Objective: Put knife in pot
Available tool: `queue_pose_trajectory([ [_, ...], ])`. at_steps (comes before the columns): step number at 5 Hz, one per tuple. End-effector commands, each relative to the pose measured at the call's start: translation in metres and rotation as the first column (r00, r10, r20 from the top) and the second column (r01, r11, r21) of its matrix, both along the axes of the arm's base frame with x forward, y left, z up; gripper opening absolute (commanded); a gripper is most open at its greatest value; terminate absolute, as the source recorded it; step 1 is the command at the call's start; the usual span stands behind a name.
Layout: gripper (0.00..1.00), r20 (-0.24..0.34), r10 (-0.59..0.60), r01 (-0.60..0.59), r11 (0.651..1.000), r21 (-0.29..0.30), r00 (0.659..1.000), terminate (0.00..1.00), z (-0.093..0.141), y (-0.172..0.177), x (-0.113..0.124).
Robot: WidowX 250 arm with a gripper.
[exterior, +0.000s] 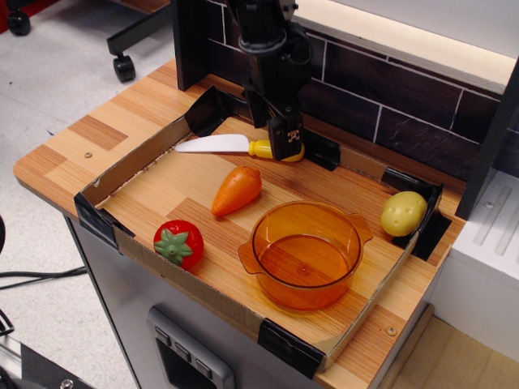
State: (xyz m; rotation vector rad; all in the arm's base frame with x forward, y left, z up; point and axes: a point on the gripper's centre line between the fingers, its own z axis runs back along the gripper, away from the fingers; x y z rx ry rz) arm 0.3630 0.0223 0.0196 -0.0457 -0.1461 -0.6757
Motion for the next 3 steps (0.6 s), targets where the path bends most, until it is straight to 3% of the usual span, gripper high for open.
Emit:
queue_pose_trajectory([
  [1, 1.0, 0.046, -0.003, 0.002, 1.0, 0.028, 0.999, 0.0, 0.0023, -0.0085, 0.0108],
  [3, 1.0, 0.029, -0.03, 0.029, 0.999, 0.036, 0.999, 0.0, -0.007, -0.0146, 0.0099],
])
